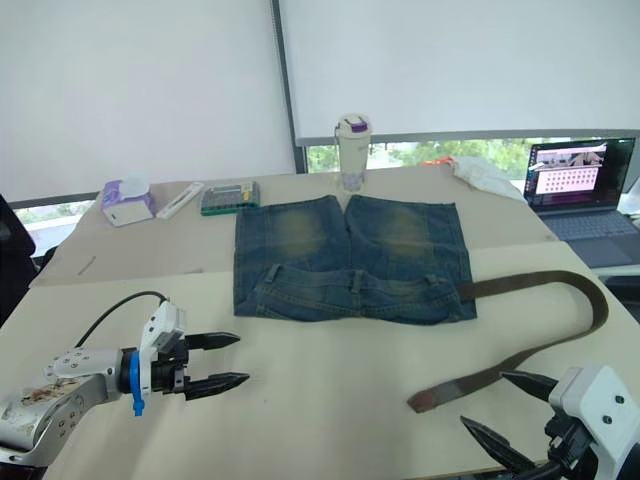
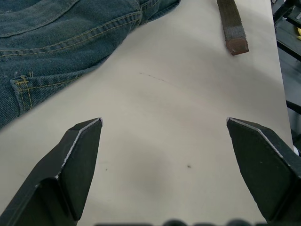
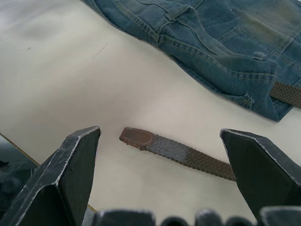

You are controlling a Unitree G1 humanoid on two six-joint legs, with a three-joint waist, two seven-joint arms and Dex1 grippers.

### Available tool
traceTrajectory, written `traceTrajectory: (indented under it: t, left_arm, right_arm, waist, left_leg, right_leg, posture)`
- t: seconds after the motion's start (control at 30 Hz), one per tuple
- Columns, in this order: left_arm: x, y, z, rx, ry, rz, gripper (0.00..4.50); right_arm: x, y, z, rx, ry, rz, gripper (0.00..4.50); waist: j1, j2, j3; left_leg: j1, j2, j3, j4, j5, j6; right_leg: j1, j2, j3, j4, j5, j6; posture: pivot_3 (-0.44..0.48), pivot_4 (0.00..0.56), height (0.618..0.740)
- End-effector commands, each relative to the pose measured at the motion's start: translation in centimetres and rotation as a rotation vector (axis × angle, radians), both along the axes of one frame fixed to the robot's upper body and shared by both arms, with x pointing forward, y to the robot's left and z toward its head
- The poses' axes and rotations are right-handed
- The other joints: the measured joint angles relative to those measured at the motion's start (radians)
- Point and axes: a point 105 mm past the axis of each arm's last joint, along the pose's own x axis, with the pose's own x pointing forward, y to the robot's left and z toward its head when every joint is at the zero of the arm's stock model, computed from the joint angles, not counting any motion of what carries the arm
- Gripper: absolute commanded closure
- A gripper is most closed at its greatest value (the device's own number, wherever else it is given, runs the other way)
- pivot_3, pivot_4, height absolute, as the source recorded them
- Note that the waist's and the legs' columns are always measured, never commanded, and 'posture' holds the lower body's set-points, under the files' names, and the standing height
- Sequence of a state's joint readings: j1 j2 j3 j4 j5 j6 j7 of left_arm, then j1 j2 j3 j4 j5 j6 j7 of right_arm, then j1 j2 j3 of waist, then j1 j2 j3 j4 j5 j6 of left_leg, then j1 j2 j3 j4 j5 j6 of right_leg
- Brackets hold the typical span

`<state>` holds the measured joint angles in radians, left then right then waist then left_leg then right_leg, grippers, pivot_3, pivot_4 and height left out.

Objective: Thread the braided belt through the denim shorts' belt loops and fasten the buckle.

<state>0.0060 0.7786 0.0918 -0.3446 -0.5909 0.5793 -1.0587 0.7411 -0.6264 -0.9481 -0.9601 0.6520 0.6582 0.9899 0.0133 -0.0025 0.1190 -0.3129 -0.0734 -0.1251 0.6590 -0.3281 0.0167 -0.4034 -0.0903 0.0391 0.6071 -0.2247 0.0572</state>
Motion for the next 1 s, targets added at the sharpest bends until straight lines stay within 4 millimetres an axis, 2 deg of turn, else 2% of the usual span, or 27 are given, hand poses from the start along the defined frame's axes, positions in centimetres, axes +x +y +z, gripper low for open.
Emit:
traceTrajectory:
  t: [0.03,0.3,0.4,0.5,0.6,0.73,0.8,0.87,1.0]
  left_arm:
    - [0.9,-0.4,1.1,-0.013,-0.052,-0.006,0.02]
    - [4.1,-3.7,2.5,0.037,-0.236,-0.016,0.02]
    - [5.6,-5.0,2.6,0.125,-0.288,-0.021,0.02]
    - [6.6,-7.9,2.6,0.242,-0.385,-0.165,0.02]
    - [7.9,-11.3,2.9,0.256,-0.434,-0.254,0.02]
    - [9.0,-13.9,1.7,0.336,-0.477,-0.359,0.02]
    - [10.1,-15.9,1.2,0.393,-0.535,-0.398,0.02]
    - [10.8,-17.1,0.6,0.454,-0.592,-0.431,0.02]
    - [12.9,-18.1,-0.4,0.575,-0.654,-0.418,1.2]
  right_arm:
    - [0.3,0.9,0.4,0.022,-0.051,0.021,0.0]
    - [1.8,4.5,1.2,0.13,-0.148,0.091,0.0]
    - [2.3,5.4,1.1,0.14,-0.17,0.114,0.0]
    - [2.9,6.7,1.0,0.147,-0.195,0.149,0.0]
    - [3.1,7.3,0.7,0.104,-0.207,0.162,0.0]
    - [3.3,7.5,0.2,0.037,-0.196,0.163,0.0]
    - [3.2,7.8,0.0,0.044,-0.179,0.166,0.0]
    - [3.2,8.0,-0.2,0.044,-0.175,0.161,0.0]
    - [3.1,8.3,-0.6,0.036,-0.192,0.141,0.0]
  waist:
    - [0.0,0.0,0.0]
    - [0.0,-0.001,0.001]
    - [0.002,-0.002,0.002]
    - [0.004,-0.002,0.002]
    - [0.01,-0.003,0.003]
    - [0.003,-0.004,0.003]
    - [0.002,-0.005,0.004]
    - [0.003,-0.006,0.004]
    - [0.003,-0.007,0.004]
  left_leg:
    - [0.0,0.0,0.0,0.0,0.0,0.0]
    - [0.001,0.0,0.0,0.0,0.0,-0.001]
    - [0.001,0.0,0.0,0.0,0.001,-0.002]
    - [0.002,-0.001,-0.001,0.0,0.001,-0.002]
    - [0.001,-0.002,-0.001,0.001,0.002,-0.003]
    - [-0.003,-0.002,0.0,0.001,0.004,-0.007]
    - [-0.003,-0.002,0.0,0.001,0.004,-0.007]
    - [-0.004,-0.002,0.0,0.002,0.004,-0.006]
    - [-0.005,-0.002,0.0,0.002,0.005,-0.006]
  right_leg:
    - [0.0,0.0,0.0,0.0,0.0,0.0]
    - [-0.001,0.0,0.0,0.0,0.002,-0.004]
    - [0.0,0.0,-0.001,0.0,0.003,-0.004]
    - [0.0,0.0,-0.001,0.0,0.002,-0.004]
    - [0.0,0.0,-0.001,0.0,0.003,-0.004]
    - [0.0,0.0,-0.001,-0.001,0.002,-0.003]
    - [0.0,0.001,-0.001,-0.001,0.002,-0.003]
    - [0.0,0.001,-0.001,-0.002,0.002,-0.003]
    - [0.001,0.001,-0.001,-0.003,0.001,0.0]
  posture:
    - [0.0,0.15,0.74]
    - [0.0,0.15,0.74]
    - [0.0,0.15,0.74]
    - [0.0,0.15,0.74]
    - [0.0,0.15,0.74]
    - [0.0,0.15,0.74]
    - [0.0,0.15,0.74]
    - [0.0,0.15,0.74]
    - [0.0,0.15,0.74]
